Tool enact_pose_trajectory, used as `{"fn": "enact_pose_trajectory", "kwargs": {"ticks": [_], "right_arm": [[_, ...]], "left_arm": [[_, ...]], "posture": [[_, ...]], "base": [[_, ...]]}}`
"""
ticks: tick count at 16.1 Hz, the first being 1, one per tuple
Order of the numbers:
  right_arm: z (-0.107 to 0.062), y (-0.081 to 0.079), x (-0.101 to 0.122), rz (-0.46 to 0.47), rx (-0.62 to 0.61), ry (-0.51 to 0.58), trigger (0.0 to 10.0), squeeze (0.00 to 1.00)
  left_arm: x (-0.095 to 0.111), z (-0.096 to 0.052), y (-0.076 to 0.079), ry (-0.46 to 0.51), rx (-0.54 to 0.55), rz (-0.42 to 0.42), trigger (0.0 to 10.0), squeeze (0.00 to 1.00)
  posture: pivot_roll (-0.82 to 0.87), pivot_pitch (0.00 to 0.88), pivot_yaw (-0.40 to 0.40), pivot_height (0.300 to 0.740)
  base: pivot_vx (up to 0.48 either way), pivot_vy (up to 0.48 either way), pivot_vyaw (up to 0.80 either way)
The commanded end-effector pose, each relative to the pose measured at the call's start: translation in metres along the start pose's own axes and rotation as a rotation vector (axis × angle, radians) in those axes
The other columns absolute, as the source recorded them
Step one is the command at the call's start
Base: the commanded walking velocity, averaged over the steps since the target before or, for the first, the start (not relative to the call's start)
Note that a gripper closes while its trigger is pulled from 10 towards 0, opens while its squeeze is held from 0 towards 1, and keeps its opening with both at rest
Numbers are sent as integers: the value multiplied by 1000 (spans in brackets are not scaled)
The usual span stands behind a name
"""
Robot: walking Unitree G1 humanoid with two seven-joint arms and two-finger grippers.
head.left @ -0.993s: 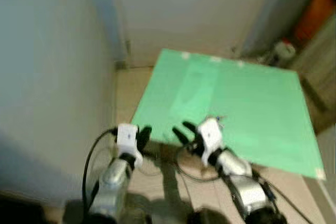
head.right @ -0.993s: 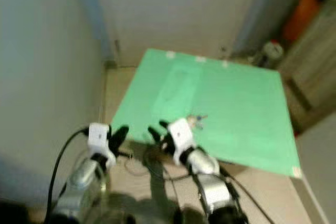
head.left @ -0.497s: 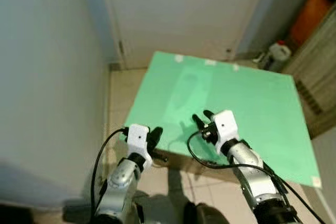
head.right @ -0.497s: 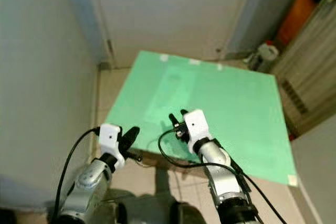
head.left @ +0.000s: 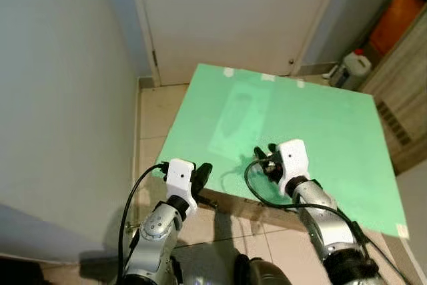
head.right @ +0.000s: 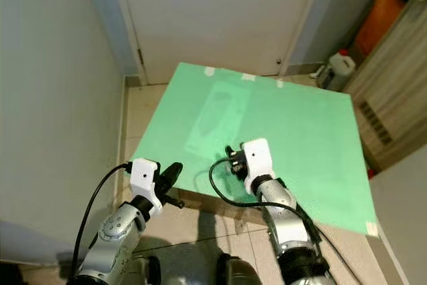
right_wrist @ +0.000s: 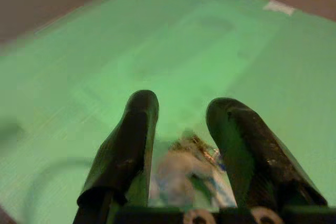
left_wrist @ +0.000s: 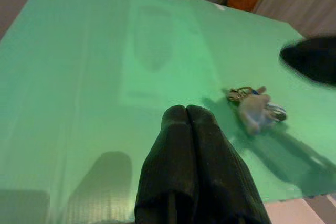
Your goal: Hang keys on a hook
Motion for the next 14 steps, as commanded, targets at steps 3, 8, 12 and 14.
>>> {"fn": "enact_pose_trajectory", "kwargs": {"ticks": [3, 8, 12, 14], "right_arm": [[-10, 10, -23, -299, -38, -95, 10000, 0], [-7, -10, -16, -72, 59, -30, 10000, 1000], [1, -5, -20, -83, -28, -91, 10000, 0], [5, 2, -14, -124, -46, -87, 10000, 0]], "left_arm": [[-1, -1, 5, -8, -21, -1, 10000, 0], [-2, -3, 10, -11, -34, -8, 10000, 0], [-2, -3, 10, -10, -30, -12, 10000, 0], [-1, -3, 11, -6, -33, -14, 10000, 0]], "posture": [[73, 146, -30, 740], [74, 157, -29, 740], [73, 159, -30, 740], [74, 161, -33, 740]], "base": [[0, 0, 0], [0, 0, 0], [0, 0, 0], [0, 0, 0]]}}
Point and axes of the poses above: a point about 5 cm out from each wrist's last joint towards the gripper, its own z axis pointing out of the wrist towards the gripper, its own x axis along the axis of the wrist's last joint, y = z × x, the point moved 1 cm from there along z, pointing out of the wrist towards the gripper, and after that the axes turned 8 degrees about z, right-handed, at the moved point
